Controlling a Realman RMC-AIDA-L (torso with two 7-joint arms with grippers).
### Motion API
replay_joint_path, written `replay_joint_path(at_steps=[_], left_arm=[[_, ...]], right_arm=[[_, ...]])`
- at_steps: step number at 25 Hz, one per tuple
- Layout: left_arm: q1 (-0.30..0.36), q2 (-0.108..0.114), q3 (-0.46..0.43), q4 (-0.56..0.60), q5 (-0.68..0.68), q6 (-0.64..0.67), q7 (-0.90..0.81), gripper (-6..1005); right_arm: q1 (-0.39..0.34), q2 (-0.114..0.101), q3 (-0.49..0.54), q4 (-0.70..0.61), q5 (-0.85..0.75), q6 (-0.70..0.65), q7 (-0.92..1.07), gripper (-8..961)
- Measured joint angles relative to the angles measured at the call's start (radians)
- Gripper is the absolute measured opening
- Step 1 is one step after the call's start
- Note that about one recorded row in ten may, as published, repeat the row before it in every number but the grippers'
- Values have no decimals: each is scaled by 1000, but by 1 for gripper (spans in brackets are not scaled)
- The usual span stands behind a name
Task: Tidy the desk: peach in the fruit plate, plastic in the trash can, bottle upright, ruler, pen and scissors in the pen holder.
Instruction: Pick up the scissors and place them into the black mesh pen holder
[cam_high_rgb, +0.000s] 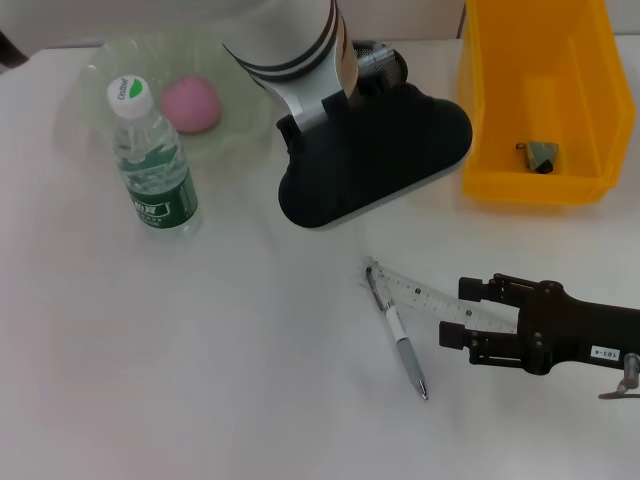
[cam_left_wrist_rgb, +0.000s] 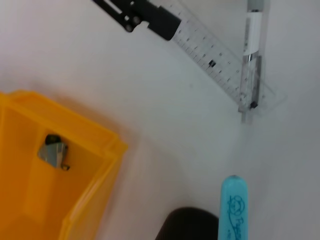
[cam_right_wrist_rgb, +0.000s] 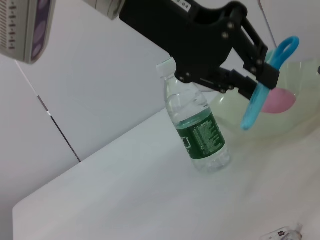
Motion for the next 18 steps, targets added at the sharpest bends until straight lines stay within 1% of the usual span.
replay_joint_path(at_steps=[8,11,13,18], left_arm=[[9,11,-49,40,45,-24,-21,261],[7,12,-44,39,88,-72,-55,263],[-1,12,-24,23,137,-121,-99,264],[-13,8,-19,17,149,-134,-105,268]], right_arm=[[1,1,-4,-2,0,-1,2,826],[2,2,-4,-1,0,0,2,826],[2,3,-5,1,0,2,2,826],[-1,3,-6,4,0,6,2,826]])
